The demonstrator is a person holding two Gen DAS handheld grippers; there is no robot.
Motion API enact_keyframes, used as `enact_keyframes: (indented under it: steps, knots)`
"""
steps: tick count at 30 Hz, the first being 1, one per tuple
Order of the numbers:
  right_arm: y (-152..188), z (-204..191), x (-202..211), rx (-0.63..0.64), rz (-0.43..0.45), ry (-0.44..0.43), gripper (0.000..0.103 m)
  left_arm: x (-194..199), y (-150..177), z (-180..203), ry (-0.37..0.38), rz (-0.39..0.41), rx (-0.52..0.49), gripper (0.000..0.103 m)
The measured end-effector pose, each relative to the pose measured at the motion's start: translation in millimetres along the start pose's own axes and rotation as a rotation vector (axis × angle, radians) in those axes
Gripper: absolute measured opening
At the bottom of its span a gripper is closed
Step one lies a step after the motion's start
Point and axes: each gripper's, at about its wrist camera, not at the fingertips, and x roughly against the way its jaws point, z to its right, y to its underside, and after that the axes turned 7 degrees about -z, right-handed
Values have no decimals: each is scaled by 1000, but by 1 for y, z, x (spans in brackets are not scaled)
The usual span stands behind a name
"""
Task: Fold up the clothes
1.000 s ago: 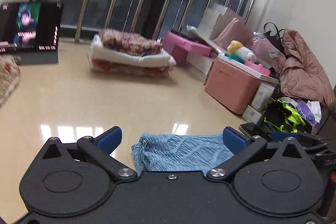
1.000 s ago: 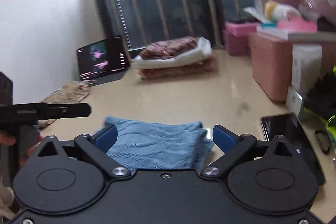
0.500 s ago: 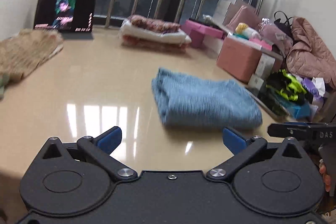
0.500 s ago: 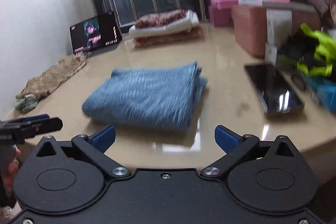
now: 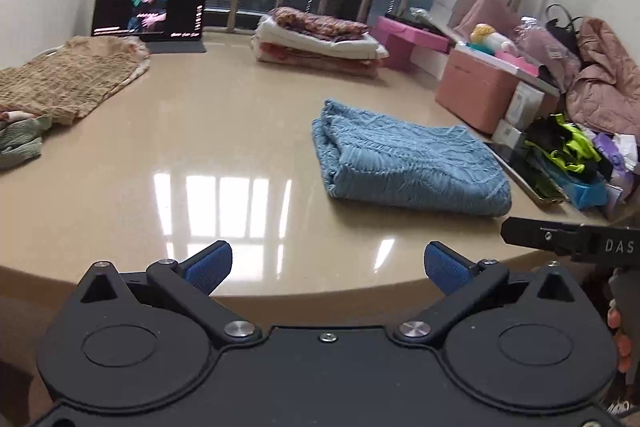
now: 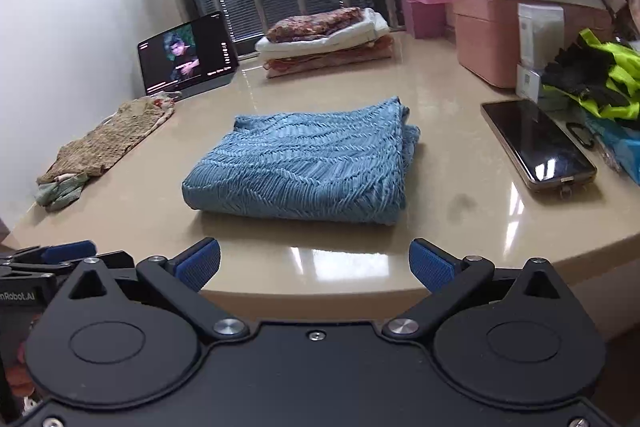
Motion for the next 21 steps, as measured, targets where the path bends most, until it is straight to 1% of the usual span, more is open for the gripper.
enact_keyframes:
  steps: [2,3,7,8,9,11,13,17,21]
  knots:
    - [0,1,-1,-28,-5,6,102,6,0,5,-7,32,-10,103]
    - [1,2,-1,-44,0,-7,102,8,0,8,-17,45,-18,103]
    - [2,3,5,-76,48,-41,102,11,-2,20,-124,64,-66,103]
    - [1,2,6,-68,58,-44,102,12,-2,21,-132,68,-81,103]
    - [1,0,9,-58,70,-44,102,13,-2,21,-121,71,-95,103]
    - [1,-3,12,-28,92,-41,102,14,-3,20,-83,63,-89,103]
    - [1,-6,13,-5,97,-32,102,13,-4,19,-81,46,-73,103]
    - [1,-10,13,18,103,-5,102,12,-5,22,-119,45,-88,103]
    - [0,-10,10,40,88,7,102,9,-4,25,-152,38,-117,103]
